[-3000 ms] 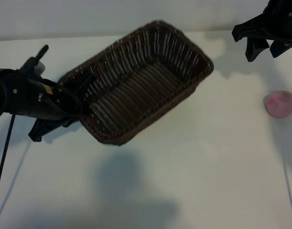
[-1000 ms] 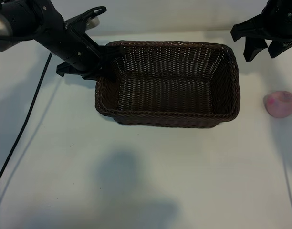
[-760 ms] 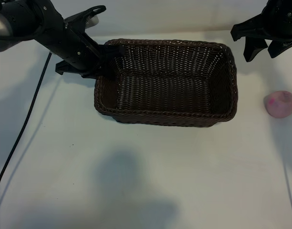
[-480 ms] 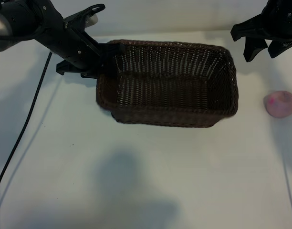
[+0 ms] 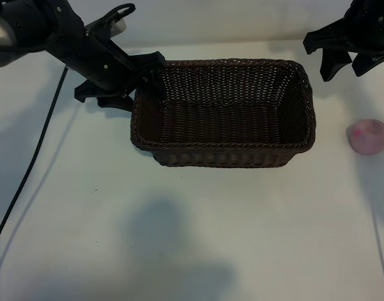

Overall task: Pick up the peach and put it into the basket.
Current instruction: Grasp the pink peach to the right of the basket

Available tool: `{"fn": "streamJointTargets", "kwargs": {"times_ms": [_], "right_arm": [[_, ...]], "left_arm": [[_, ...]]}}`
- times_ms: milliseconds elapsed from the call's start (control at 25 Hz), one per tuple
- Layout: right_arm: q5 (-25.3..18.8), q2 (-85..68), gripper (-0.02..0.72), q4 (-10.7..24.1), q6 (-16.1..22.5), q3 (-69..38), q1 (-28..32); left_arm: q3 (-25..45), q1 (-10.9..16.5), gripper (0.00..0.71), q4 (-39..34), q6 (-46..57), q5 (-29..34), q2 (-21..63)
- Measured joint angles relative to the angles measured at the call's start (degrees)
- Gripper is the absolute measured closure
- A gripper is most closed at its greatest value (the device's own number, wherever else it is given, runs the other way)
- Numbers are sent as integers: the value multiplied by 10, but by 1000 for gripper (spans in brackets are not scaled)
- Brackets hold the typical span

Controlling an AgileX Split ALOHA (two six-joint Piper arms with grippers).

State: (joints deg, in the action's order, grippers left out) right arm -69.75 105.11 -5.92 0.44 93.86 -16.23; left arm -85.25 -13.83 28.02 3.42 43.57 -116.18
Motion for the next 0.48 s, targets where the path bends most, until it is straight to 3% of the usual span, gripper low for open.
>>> {"fn": "streamJointTargets", "kwargs": {"times_ms": [120,480], "right_arm": [[0,0,197,0,0,0,0],[0,0,197,0,0,0,0]], "left_arm": [[0,0,56,-36,16,11,25],[0,0,56,-193,73,84,139]]}}
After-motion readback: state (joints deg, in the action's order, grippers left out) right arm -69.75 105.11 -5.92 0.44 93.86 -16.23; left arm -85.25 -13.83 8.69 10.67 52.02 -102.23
